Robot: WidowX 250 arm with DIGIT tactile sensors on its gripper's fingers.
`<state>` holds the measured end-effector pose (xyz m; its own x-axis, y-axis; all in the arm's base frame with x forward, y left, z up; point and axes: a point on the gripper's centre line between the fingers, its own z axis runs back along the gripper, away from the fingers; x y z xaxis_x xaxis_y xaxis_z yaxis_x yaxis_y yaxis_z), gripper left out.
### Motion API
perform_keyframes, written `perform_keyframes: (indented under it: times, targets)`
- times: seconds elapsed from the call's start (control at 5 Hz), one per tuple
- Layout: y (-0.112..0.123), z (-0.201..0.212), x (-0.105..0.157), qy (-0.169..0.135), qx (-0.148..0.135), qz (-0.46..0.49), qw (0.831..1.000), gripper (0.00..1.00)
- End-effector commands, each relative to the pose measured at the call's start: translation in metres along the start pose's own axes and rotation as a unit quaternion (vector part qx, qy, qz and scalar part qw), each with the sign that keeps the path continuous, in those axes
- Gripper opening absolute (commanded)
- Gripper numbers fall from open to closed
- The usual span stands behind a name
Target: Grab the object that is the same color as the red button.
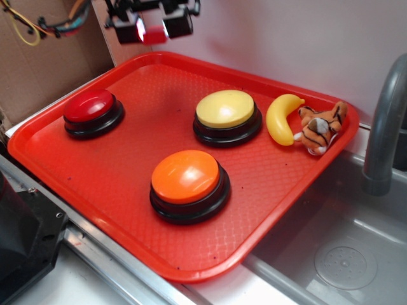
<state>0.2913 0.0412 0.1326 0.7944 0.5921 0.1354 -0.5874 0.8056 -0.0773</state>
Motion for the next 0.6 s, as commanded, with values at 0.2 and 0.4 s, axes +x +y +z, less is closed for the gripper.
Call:
perform_keyframes:
  times: [0.2, 0.4]
  targets:
    - [0.039, 0.086, -0.058, -0.017, -0.074, -0.213, 0.974, 0.0]
    - [0.046, 0.083, -0.066, -0.023, -0.082, -0.215, 0.973, 0.0]
